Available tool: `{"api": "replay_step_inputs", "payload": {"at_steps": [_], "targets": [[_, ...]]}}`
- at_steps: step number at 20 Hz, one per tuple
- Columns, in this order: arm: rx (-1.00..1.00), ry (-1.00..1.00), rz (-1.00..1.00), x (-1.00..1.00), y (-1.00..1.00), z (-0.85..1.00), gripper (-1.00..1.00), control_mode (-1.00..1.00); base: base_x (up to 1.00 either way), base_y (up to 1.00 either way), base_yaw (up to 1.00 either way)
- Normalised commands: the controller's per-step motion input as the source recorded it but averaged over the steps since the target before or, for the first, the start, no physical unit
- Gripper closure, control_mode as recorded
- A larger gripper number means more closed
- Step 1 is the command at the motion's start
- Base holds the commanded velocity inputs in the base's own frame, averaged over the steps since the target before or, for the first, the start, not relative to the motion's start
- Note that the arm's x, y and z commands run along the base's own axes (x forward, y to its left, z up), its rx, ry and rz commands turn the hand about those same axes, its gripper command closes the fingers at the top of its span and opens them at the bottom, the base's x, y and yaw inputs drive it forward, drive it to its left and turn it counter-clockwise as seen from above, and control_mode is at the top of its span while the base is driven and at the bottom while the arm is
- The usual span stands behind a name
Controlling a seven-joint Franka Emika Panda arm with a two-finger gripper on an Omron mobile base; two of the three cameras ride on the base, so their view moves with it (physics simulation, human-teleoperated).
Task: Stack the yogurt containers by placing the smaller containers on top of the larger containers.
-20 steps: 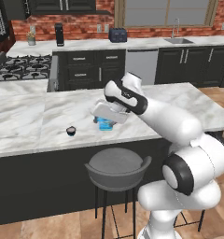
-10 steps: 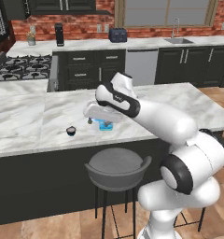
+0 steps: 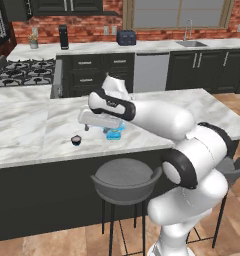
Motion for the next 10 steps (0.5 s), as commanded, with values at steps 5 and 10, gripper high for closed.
{"api": "replay_step_inputs", "payload": {"at_steps": [5, 10], "targets": [[-0.11, 0.13, -0.08, 0.24, 0.27, -0.08, -1.00, -1.00, 0.00, 0.00, 0.00], [-0.08, 0.12, -0.10, 0.21, 0.09, -0.19, -1.00, -1.00, 0.00, 0.00, 0.00]]}}
